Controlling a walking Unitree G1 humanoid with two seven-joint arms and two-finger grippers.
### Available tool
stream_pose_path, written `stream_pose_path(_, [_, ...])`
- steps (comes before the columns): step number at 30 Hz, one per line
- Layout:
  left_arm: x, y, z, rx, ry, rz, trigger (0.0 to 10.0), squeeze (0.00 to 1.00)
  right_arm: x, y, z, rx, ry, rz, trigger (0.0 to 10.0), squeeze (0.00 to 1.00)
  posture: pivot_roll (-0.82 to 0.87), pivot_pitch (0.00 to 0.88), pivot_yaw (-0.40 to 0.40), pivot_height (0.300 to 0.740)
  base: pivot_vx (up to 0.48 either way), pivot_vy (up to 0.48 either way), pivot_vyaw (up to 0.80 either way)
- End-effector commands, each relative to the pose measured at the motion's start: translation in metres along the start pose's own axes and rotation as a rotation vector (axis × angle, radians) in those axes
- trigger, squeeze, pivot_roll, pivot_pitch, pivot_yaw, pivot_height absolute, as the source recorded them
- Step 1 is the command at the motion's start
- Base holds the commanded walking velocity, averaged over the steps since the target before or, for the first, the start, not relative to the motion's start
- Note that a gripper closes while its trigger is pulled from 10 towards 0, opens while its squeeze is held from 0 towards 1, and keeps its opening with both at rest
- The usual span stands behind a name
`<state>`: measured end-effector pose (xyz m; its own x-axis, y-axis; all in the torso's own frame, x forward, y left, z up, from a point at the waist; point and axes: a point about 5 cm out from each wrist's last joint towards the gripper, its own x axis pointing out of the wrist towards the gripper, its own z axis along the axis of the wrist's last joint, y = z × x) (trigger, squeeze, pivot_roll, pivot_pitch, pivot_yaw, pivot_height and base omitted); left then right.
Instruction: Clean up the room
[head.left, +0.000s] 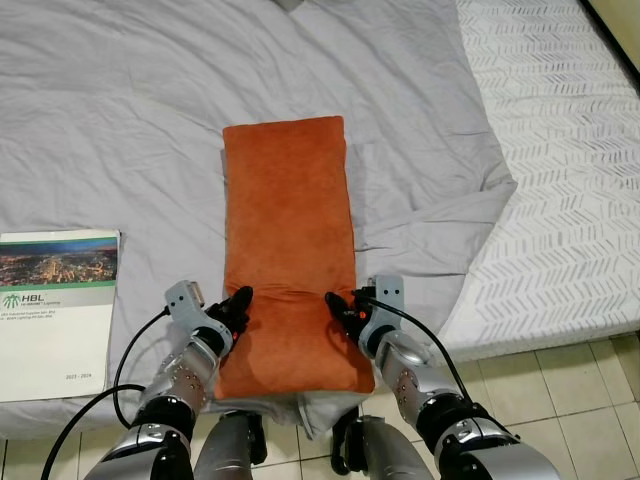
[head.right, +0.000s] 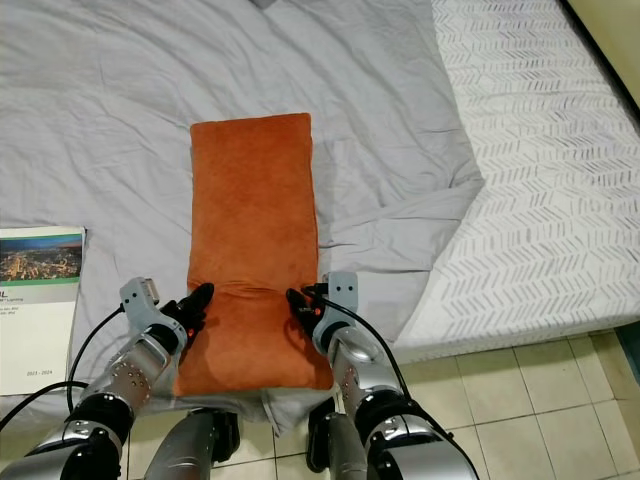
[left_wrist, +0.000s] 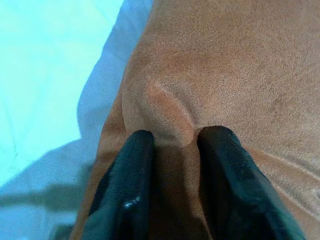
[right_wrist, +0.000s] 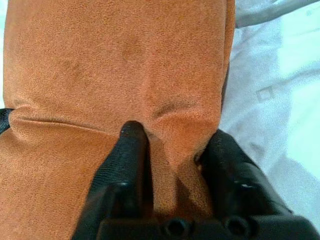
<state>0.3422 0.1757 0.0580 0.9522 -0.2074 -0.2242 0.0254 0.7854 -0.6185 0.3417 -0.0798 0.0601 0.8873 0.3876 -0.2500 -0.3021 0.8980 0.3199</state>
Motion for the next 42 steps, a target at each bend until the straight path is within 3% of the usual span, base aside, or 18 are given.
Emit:
stream_pose_path(1, [-0.016,0.024,-0.035,0.002,0.133,0.12,0.0,0.0,-0.035,-0.042,-0.062,0.088,0.233,-0.214,0.0,0.0,0.01,0.519,-0.124,0.74,0.0,0.0,0.0])
stream_pose_path(6, [-0.019,0.022,-0.051,0.091,0.199,0.116,0.0,0.0,-0.038,-0.043,-0.068,0.089,0.252,-0.216,0.0,0.0,0.01,0.494,-0.118,0.74,0.0,0.0,0.0])
stream_pose_path(8, [-0.02,0.017,-0.055,0.186,0.211,0.049,0.0,0.0,-0.038,-0.042,-0.066,0.078,0.242,-0.192,0.0,0.0,0.02,0.426,-0.111,0.74,0.0,0.0,0.0])
stream_pose_path(9, [-0.019,0.011,-0.055,0.248,0.203,-0.007,0.0,0.0,-0.037,-0.043,-0.061,0.061,0.216,-0.174,0.0,0.0,0.02,0.394,-0.11,0.74,0.0,0.0,0.0])
stream_pose_path(12, [-0.018,0.009,-0.052,0.271,0.185,-0.029,0.0,0.0,-0.036,-0.044,-0.059,0.043,0.205,-0.171,0.0,0.0,0.02,0.378,-0.107,0.74,0.0,0.0,0.0])
stream_pose_path(14, [-0.016,-0.002,-0.042,0.318,0.123,-0.101,0.0,0.0,-0.035,-0.048,-0.049,0.043,0.157,-0.165,0.0,0.0,0.04,0.274,-0.093,0.74,0.0,0.0,0.0])
stream_pose_path(19, [-0.01,-0.044,0.008,0.387,-0.101,-0.253,0.0,0.0,-0.03,-0.062,0.01,-0.002,-0.115,-0.185,0.0,0.0,0.06,0.099,-0.057,0.74,0.0,0.0,0.0])
stream_pose_path(20, [-0.009,-0.055,0.028,0.416,-0.171,-0.279,0.0,0.0,-0.028,-0.059,0.038,-0.019,-0.233,-0.183,0.0,0.0,0.06,0.065,-0.052,0.74,0.0,0.0,0.0])
stream_pose_path(23, [-0.007,-0.064,0.042,0.468,-0.21,-0.299,0.0,0.0,-0.029,-0.057,0.062,-0.045,-0.331,-0.185,0.0,0.0,0.06,0.009,-0.049,0.74,0.0,0.0,0.0])
stream_pose_path(25, [-0.013,-0.078,0.056,0.54,-0.26,-0.333,0.0,0.0,-0.038,-0.048,0.09,-0.101,-0.461,-0.185,0.0,0.0,0.06,0.0,-0.046,0.74,0.0,0.0,0.0])
stream_pose_path(28, [-0.022,-0.086,0.06,0.595,-0.288,-0.357,0.0,0.0,-0.05,-0.041,0.105,-0.154,-0.552,-0.198,0.0,0.0,0.05,0.0,-0.043,0.74,0.0,0.0,0.0])
stream_pose_path(33, [-0.049,-0.096,0.037,0.623,-0.256,-0.378,0.0,0.0,-0.087,-0.037,0.091,-0.19,-0.607,-0.265,0.0,0.0,0.03,0.0,-0.041,0.74,0.0,0.0,0.0])
stream_pose_path(34, [-0.049,-0.097,0.033,0.623,-0.255,-0.367,2.7,0.0,-0.09,-0.038,0.085,-0.192,-0.591,-0.272,0.0,0.0,0.03,0.0,-0.042,0.74,0.0,0.0,0.0])
stream_pose_path(35, [-0.049,-0.097,0.033,0.623,-0.255,-0.367,2.7,0.0,-0.09,-0.038,0.085,-0.192,-0.591,-0.272,0.0,0.0,0.03,0.0,-0.042,0.74,0.0,0.0,0.0])
stream_pose_path(36, [-0.049,-0.097,0.026,0.614,-0.255,-0.337,10.0,0.0,-0.094,-0.037,0.078,-0.22,-0.562,-0.27,0.0,0.0,0.02,0.0,-0.041,0.74,0.0,0.0,0.0])
stream_pose_path(38, [-0.049,-0.097,0.024,0.604,-0.253,-0.323,10.0,0.0,-0.096,-0.035,0.076,-0.239,-0.551,-0.266,0.0,0.0,0.02,0.0,-0.041,0.74,0.0,0.0,0.0])
stream_pose_path(39, [-0.049,-0.095,0.022,0.599,-0.253,-0.299,10.0,0.0,-0.097,-0.036,0.074,-0.243,-0.54,-0.276,10.0,0.0,0.01,0.0,-0.037,0.74,0.0,0.0,0.0])
stream_pose_path(42, [-0.049,-0.092,0.011,0.649,-0.231,-0.255,10.0,0.0,-0.098,-0.044,0.067,-0.254,-0.493,-0.303,10.0,0.0,0.01,0.0,-0.033,0.74,0.0,-0.472,0.0])
